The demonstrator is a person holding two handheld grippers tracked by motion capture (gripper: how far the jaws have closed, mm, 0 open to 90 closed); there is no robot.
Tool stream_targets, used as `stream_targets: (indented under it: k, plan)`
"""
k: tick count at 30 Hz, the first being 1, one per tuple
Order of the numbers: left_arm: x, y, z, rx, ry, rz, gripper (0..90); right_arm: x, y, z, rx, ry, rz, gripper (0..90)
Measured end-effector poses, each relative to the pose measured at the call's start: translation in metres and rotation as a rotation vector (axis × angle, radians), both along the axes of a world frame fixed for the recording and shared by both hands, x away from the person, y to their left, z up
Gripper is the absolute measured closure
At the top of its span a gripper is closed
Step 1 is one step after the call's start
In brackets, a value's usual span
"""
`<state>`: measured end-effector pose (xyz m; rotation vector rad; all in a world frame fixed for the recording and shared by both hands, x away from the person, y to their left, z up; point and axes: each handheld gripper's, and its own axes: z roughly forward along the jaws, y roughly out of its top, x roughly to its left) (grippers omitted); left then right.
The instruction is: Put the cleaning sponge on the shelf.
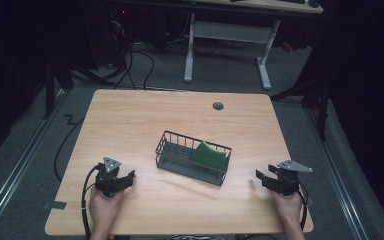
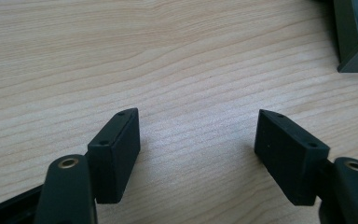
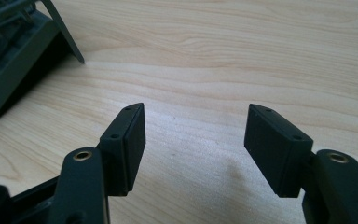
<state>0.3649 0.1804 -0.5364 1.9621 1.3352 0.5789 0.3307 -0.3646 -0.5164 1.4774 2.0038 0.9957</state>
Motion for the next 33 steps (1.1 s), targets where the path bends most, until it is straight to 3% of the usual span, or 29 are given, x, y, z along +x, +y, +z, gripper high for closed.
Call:
stream_targets:
  k: [16,19,33]
  plan:
    - [0.0,0.0,0.0,0.0,0.0,0.0,31.8,0.0,0.005,-0.013,-0.041,0.038,-0.017,34.0]
    - [0.0,0.0,0.0,0.002,0.001,-0.001,31.8,0.001,0.009,-0.014,-0.095,0.046,-0.001,30.9]
    - [-0.002,0.0,0.0,0.0,-0.004,0.012,33.8,0.001,0.01,-0.014,-0.096,0.048,-0.011,30.1]
